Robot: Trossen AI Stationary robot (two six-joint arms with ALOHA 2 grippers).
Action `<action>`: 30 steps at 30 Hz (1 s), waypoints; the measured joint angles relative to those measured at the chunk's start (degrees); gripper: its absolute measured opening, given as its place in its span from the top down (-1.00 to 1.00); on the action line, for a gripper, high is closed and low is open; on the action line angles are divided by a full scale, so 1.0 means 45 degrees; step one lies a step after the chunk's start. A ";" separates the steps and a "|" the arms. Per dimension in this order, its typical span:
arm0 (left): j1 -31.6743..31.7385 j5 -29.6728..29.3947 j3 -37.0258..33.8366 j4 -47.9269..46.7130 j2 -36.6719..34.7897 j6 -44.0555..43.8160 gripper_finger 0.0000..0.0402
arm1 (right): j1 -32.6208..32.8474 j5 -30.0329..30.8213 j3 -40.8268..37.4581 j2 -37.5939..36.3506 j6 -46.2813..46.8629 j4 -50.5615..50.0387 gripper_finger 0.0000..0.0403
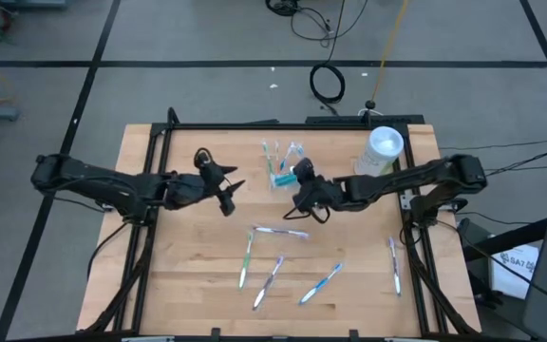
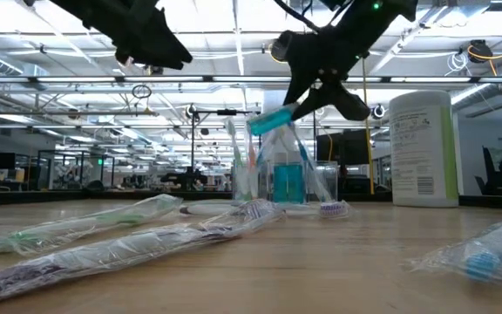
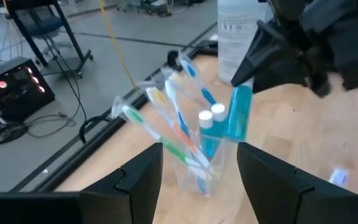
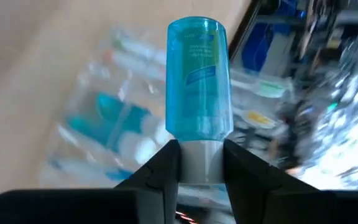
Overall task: Pick & Place toothbrushing station
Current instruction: Put the blue mouthwash into the transparent organizer
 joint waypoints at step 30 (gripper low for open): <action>0.0000 0.0015 0.0000 -0.0627 -0.0008 -0.0209 -0.06 | -0.0833 0.1484 0.0023 0.1322 -0.8748 0.0081 0.51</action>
